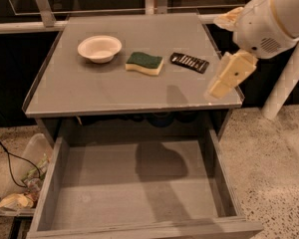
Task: Place sponge into top drawer
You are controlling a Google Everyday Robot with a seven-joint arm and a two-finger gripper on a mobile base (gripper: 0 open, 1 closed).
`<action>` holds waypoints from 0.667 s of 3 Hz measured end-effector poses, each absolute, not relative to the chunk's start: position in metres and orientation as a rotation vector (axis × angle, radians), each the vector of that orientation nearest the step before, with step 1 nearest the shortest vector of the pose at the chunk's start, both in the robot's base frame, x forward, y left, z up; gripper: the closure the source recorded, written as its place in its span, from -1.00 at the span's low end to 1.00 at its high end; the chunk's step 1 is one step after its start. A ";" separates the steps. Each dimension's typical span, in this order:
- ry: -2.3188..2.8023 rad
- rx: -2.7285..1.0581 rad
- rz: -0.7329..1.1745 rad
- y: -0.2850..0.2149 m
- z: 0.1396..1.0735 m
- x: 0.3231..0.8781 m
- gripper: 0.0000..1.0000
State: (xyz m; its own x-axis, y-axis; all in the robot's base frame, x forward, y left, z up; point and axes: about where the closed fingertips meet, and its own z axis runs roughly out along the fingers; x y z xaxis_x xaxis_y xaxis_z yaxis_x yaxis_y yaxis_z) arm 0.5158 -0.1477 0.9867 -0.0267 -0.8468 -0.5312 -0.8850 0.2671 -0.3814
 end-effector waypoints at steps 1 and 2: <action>1.775 -1.516 0.111 -0.130 0.970 0.550 -1.00; 1.706 -1.481 0.148 -0.110 0.956 0.583 -1.00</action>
Offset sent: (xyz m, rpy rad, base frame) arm 0.1087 0.0571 -0.0496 0.2310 -0.1395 0.0601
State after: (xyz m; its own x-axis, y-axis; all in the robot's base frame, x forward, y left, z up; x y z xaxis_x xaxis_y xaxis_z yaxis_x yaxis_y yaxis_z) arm 0.5829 -0.1097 0.9560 0.0622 -0.7579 -0.6493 -0.8583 0.2914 -0.4224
